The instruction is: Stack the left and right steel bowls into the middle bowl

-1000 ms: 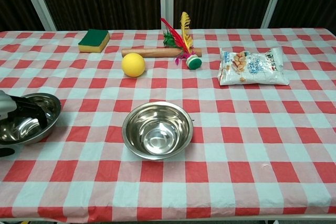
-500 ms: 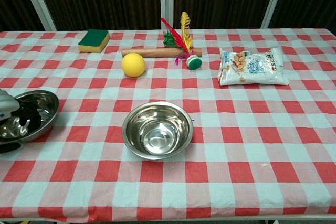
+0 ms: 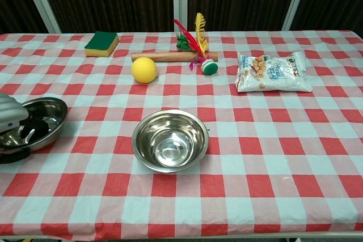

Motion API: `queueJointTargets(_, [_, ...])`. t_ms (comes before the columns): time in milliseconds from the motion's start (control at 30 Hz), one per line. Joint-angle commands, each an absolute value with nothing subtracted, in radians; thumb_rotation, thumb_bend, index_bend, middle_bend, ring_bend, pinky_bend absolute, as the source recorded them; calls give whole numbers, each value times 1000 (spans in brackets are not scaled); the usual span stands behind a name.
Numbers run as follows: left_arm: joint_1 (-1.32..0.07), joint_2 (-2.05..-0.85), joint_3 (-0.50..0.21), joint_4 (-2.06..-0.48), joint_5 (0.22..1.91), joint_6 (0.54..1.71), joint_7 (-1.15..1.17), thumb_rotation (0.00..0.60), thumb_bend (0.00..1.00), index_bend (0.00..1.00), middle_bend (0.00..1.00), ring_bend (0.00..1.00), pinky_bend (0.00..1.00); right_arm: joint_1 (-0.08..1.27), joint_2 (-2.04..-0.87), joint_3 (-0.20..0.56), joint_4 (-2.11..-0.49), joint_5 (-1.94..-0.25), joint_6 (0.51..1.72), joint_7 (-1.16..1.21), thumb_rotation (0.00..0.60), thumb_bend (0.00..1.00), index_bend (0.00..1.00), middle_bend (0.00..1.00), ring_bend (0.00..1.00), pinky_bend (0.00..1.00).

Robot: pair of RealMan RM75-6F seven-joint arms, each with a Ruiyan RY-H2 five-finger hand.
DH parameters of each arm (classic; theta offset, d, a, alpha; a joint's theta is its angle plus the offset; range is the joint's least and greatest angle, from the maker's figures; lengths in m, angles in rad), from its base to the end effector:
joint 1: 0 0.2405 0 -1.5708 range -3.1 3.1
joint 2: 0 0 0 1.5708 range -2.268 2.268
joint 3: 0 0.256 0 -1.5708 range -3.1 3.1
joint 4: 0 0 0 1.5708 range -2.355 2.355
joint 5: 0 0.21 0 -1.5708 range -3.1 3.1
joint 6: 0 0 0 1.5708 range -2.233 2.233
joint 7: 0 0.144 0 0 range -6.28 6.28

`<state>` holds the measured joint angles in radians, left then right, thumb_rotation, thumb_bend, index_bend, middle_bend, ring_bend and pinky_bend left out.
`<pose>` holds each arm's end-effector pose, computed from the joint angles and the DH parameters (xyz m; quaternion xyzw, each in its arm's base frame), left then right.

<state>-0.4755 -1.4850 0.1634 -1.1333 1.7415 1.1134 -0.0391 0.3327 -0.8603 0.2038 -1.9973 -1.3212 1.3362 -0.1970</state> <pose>-0.2944 0.2458 -0.0027 -0.8464 -0.2856 -0.2811 0.3508 -0.2003 -0.2604 0.2080 0.6281 -0.3297 0.4255 0.5619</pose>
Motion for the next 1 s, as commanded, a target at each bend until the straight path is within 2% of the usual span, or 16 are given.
queueJointTargets(33, [-476,-1483,164,-1137,1740,1115,-35,600,407,613,633,552,683,332,-861,204,-1994,-1318,1336,-195,600,0,214,168,53,72])
queueJointTargets(500, [-502,-1430,140,-1248,1745,1141,27,600,412,636,663,584,715,326,-859,212,-1984,-1316,1344,-184,600,10,214,170,54,72])
queueJointTargets(733, [-508,-1431,155,-1248,1747,1118,36,600,414,658,686,606,728,322,-856,214,-1978,-1312,1345,-175,600,11,213,169,54,72])
queueJointTargets(1000, [-511,-1426,145,-1254,1755,1147,42,600,414,665,696,616,735,324,-855,218,-1975,-1306,1342,-171,600,11,206,169,54,71])
